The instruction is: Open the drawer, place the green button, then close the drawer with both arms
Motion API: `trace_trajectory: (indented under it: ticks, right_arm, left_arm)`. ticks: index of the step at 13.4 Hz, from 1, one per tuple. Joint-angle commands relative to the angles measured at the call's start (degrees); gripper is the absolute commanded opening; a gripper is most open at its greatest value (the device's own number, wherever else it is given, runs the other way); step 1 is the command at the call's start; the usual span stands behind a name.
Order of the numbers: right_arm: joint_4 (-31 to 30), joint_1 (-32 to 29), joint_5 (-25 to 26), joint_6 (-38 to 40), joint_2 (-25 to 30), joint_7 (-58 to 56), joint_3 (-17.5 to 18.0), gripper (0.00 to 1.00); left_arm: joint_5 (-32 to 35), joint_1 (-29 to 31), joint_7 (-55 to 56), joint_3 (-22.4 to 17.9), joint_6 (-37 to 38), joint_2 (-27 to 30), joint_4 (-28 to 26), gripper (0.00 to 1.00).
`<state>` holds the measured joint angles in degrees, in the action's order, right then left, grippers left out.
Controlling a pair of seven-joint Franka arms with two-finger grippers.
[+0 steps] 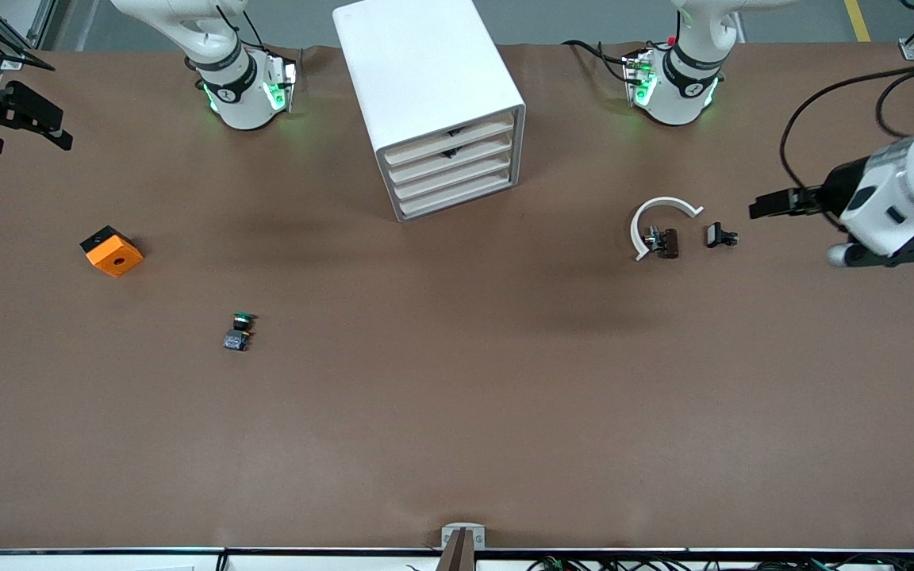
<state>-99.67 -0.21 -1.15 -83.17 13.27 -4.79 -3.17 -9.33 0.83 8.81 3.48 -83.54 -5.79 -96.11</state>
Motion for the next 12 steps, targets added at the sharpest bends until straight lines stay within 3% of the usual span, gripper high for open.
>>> trace_trajectory:
  ticks: [1,4,6,9,12]
  right_arm:
    - [1.0,-0.3,-0.3,1.2,0.0,-0.5,-0.1,1.0]
    - [1.1,-0.3,0.3,0.8,-0.6,-0.5,-0.1,1.0]
    - [2.2,-0.7,0.2,1.3,-6.3,-0.5,-0.1,1.0]
    - [4.7,-1.0,0.6,0.4,-8.9,-0.6,-0.1,1.0]
    - [5.8,-2.2,1.0,0.7,-14.8,-0.6,-0.2,1.0]
  left_arm:
    - [-3.4,-2.1,8.0,0.6,0.6,-3.5,1.2,1.0]
    - [-3.8,-7.2,22.6,1.2,0.6,-7.2,1.2,1.0]
    - [-3.9,-11.0,31.5,1.2,-0.4,-9.8,1.3,1.0]
    - [-8.6,-14.7,45.3,1.2,-2.0,-14.1,1.6,1.0]
    - [-8.7,-21.3,61.3,1.2,-5.7,-18.6,1.8,1.0]
